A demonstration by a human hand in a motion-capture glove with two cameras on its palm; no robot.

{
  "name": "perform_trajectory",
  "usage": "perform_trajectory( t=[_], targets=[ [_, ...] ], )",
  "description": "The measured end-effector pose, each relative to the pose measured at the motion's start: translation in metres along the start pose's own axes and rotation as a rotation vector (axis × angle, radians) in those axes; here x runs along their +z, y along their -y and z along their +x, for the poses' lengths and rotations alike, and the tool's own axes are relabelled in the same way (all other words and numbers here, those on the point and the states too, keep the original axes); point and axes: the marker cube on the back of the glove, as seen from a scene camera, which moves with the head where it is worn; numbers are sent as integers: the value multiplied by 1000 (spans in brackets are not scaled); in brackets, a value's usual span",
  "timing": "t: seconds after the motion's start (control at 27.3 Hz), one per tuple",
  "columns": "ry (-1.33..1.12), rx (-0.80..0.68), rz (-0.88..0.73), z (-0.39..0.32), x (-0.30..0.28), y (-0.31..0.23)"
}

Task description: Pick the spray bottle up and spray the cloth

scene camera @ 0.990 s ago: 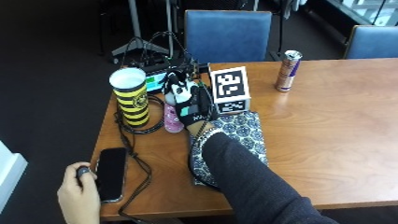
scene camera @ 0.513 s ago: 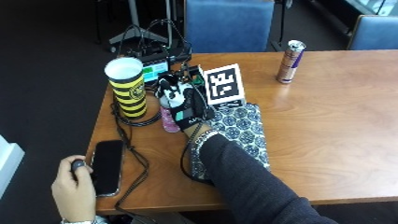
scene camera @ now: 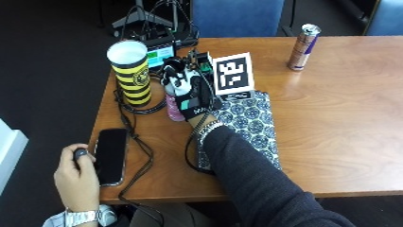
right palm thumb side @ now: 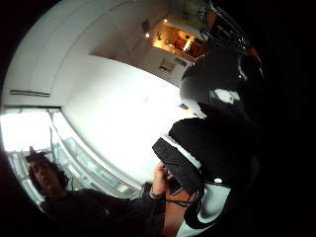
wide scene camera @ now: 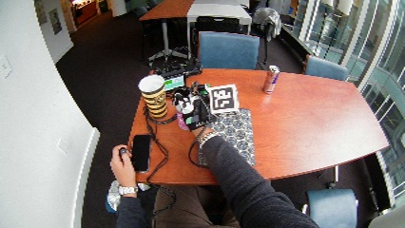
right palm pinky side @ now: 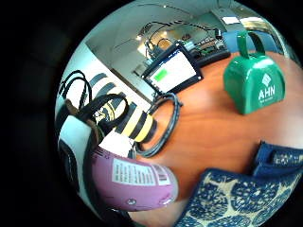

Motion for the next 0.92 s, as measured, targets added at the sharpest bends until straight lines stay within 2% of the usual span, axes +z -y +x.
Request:
perform_trajectory(
  t=[0.33,0.55,0.73,0.92],
  targets=[
    [45,82,-47,20,4,-14],
    [-23,128,-97,31,0,-20],
    [-196,137,-242,35,-19,-25],
    [-445,85,-446,24,-46,-39]
  ],
)
